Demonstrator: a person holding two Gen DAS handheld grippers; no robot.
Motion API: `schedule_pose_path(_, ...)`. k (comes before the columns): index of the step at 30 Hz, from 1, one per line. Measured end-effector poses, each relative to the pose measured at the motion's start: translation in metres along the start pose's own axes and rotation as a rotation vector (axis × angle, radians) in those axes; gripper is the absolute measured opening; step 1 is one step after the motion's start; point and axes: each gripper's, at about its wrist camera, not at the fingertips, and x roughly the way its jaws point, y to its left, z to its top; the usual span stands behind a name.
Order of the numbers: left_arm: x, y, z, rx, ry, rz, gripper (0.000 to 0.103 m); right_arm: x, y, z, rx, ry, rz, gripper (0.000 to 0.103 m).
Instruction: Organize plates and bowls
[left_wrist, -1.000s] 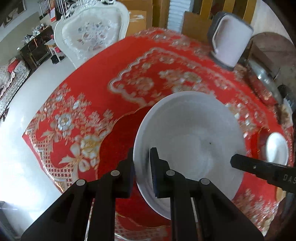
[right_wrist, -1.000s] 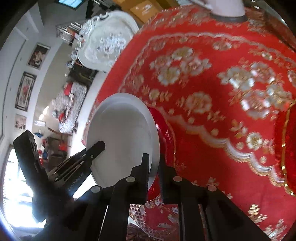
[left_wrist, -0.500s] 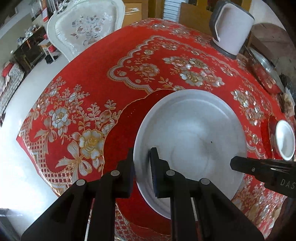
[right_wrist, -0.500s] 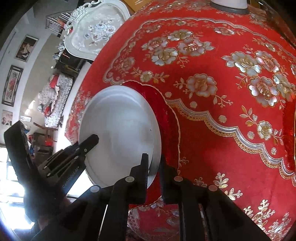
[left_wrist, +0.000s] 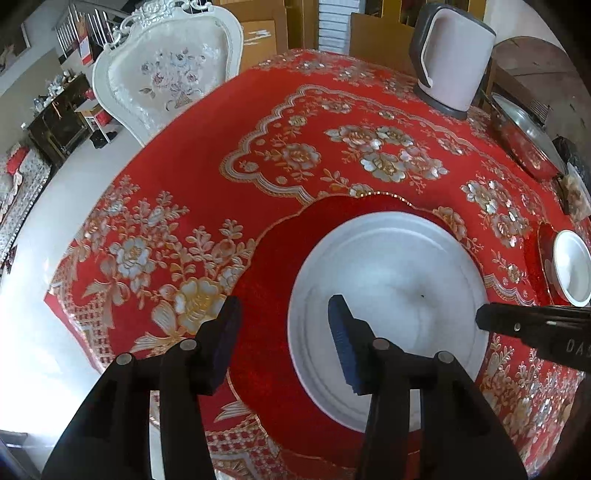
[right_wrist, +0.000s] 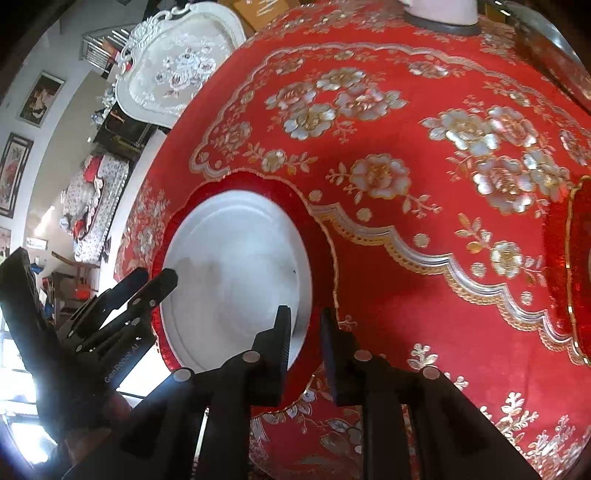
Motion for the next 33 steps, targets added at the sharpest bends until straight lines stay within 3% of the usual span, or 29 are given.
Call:
schedule_pose_path(6,-0.033,-0.014,0.007,0.005,-0.07,0.01,0.047,-0.027,-0.006,-0.002,0.0,-0.045,0.029,0.022)
schedule_pose_path(8,-0.045,-0.025,0.012,0.002,-0.088,-0.015,0.057,-0.041,-0.011,-0.004,-0.007,-0.076,0.025,0.023)
schedule_pose_path(12,-0.065,-0.061,0.021,0.035,-0.13,-0.069,0.059,-0.072,-0.03,-0.009,-0.009,-0.15,-0.027,0.029)
schedule_pose_path(25,-0.083,-0.19,0.038,0.193,-0.14,-0.204,0.059,-0.143,-0.143,-0.052,0.205,-0.26,-0.149,0.029)
schedule_pose_path(33,-0.08,-0.234,0.035,0.26,-0.124,-0.248,0.059,-0.163,-0.18,-0.075,0.311,-0.312,-0.184,0.029)
